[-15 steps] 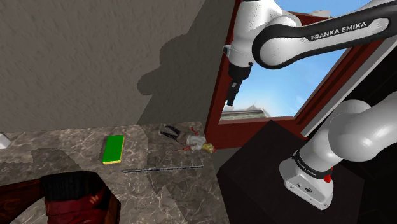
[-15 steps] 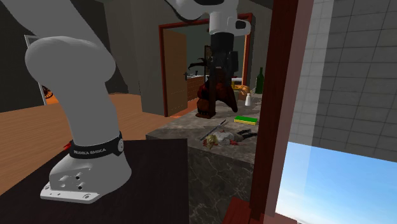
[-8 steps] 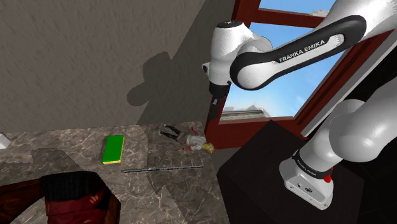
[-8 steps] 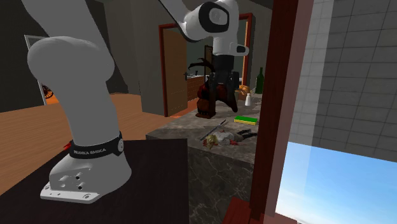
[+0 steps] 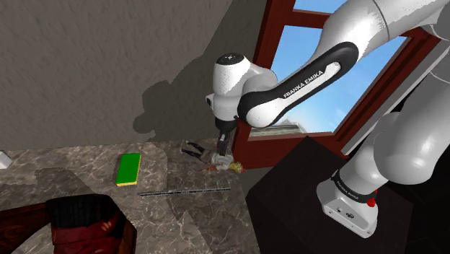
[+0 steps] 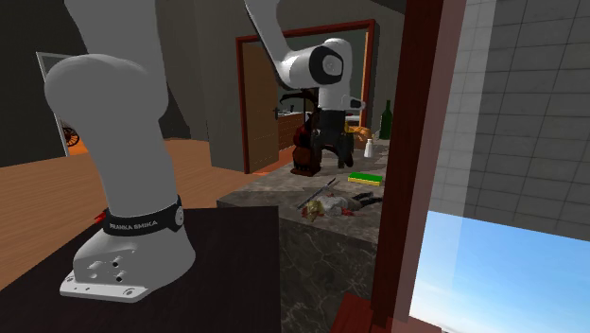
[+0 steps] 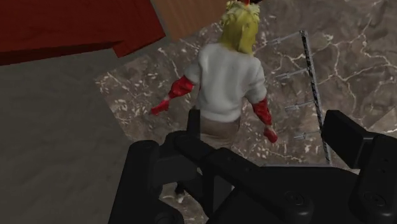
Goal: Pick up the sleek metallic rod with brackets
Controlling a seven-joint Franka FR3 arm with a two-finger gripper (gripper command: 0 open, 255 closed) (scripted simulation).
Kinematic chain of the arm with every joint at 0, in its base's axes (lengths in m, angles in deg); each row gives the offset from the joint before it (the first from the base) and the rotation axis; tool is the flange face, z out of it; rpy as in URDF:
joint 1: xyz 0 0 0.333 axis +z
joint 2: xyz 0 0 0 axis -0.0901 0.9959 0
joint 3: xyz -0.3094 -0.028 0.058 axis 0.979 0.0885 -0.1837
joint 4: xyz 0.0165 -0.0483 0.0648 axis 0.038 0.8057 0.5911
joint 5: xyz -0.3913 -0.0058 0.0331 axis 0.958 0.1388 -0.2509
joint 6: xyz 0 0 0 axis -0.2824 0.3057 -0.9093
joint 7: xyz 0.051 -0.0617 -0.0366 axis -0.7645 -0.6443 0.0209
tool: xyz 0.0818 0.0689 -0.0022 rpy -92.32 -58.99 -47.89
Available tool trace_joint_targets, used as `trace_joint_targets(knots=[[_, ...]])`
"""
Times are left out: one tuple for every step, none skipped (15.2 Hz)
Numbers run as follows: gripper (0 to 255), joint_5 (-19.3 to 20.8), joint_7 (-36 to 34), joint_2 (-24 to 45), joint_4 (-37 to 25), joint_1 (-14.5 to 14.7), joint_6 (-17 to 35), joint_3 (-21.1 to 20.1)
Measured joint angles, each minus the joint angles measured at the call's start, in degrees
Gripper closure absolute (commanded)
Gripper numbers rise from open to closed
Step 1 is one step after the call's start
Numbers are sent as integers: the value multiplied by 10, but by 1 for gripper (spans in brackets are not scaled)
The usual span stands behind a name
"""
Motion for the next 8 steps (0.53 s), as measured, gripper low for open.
trace_joint_targets(knots=[[0,10,-10,24,-13,6,8,-3],[0,20,-21,44,-26,15,14,-8],[0,29,-24,63,-34,19,23,-8],[0,39,-30,85,-46,25,30,-8],[0,49,-36,104,-58,31,36,-8],[0,61,-44,127,-69,40,46,-7],[0,69,-47,144,-77,46,54,-6],[0,79,-54,166,-90,55,60,-4]])
